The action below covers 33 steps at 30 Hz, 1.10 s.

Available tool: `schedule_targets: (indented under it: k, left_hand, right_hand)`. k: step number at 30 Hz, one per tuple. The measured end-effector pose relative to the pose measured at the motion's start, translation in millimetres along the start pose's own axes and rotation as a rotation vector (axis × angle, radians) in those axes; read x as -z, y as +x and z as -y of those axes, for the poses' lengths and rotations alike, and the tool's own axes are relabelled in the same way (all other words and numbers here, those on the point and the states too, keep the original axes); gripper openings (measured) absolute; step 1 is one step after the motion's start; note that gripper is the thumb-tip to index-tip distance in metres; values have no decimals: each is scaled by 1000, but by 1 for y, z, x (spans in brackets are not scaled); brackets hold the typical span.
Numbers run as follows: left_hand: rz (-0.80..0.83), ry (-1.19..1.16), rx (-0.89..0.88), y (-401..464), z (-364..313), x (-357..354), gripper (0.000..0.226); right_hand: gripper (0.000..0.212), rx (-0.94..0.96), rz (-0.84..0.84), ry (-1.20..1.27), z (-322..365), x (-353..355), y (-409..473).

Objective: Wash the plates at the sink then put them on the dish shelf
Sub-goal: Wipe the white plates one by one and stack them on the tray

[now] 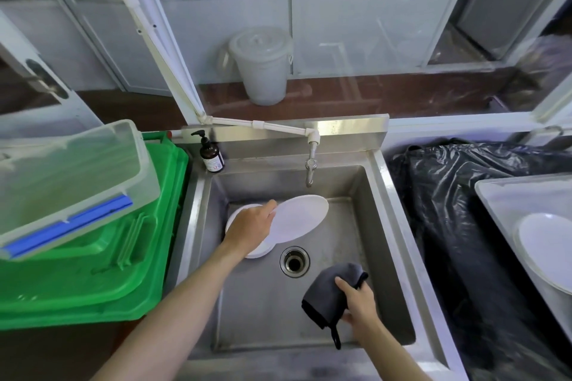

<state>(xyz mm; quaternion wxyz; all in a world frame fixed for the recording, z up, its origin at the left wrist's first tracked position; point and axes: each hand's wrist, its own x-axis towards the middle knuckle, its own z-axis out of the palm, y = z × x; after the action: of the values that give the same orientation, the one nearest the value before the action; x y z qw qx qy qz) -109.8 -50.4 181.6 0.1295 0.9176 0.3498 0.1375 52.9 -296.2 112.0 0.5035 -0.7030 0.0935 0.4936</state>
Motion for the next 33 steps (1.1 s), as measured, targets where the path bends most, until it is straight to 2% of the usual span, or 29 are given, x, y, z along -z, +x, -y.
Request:
schedule_targets:
  k: [3,7,13,18,21,22,24,27,30,33]
  left_hand:
    - [33,70,-72,3,-3,6,17]
    - [76,193,-173,5,-13,14,34]
    - [154,350,-208,9,-23,20,39]
    - [191,255,-159,9,-28,24,8]
    - [264,219,-24,2,-35,24,6]
    - [278,190,35,-1,-37,24,6]
    - [241,-20,204,-13,-38,22,7]
    - [70,-432,455,-35,-40,22,12]
    - [-67,-694,605,-50,-47,24,23]
    - [-93,-928,721,-66,-59,24,35]
  right_hand:
    - [39,18,-1,-6,-1,1,-1]
    - [40,30,-8,-24,-3,3,-3]
    - [38,26,-22,-31,-7,7,-7]
    - [39,42,-37,-29,-15,11,-10]
    - [41,86,-32,-47,-11,14,-16]
    - [41,102,-25,-44,-8,16,-20]
    - [39,146,-16,-36,3,19,-29]
    - [26,261,5,-58,24,20,-48]
    - [18,457,51,-218,48,15,-67]
    - [13,675,66,-404,81,1,-84]
